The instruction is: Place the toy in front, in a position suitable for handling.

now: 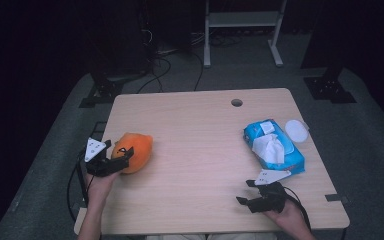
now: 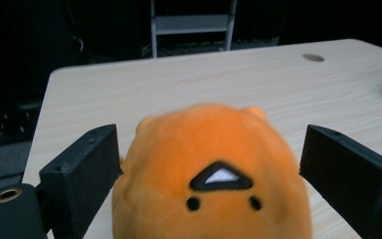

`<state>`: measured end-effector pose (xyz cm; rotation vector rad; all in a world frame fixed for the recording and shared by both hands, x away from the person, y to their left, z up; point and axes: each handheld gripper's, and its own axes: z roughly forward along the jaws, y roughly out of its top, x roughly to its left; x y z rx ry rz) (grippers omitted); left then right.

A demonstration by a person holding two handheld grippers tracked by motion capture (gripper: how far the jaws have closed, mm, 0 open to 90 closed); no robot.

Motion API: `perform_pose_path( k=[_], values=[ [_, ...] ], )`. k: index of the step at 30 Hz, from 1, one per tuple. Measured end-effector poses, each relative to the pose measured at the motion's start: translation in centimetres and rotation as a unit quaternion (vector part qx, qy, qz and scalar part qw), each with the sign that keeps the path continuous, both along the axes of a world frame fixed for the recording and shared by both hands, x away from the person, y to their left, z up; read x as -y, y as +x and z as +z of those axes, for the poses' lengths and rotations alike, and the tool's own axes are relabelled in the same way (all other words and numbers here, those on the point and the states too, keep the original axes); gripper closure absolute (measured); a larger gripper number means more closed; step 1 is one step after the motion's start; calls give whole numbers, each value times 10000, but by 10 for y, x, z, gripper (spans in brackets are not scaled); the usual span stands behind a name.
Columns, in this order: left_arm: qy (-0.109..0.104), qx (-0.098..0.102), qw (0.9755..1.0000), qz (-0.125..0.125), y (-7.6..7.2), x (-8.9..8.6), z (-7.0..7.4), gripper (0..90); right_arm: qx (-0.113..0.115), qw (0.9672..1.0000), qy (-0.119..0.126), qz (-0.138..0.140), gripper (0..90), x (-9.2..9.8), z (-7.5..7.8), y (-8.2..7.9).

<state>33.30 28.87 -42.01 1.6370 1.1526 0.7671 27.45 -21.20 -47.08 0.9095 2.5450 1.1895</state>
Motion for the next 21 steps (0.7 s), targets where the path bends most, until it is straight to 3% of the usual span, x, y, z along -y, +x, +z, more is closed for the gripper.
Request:
perform_pose_path(
  k=[3,8,16,17,21],
  values=[
    [37,-205,9997,91,2,-1,-4,88,-16,10000,-3,4,278,0,0,0],
    [-44,-564,9983,-100,8,3,-18,89,-17,10000,-23,43,279,-2,-1,0],
    [147,-702,9974,-45,8,9,-17,146,-6,9999,-43,94,292,-3,-1,0],
    [159,-700,9974,-79,7,9,-17,219,-11,9999,-43,95,293,-3,-1,0],
    [162,-644,9977,-92,5,8,-17,313,-4,9999,-44,103,293,-3,-1,0]
  ],
)
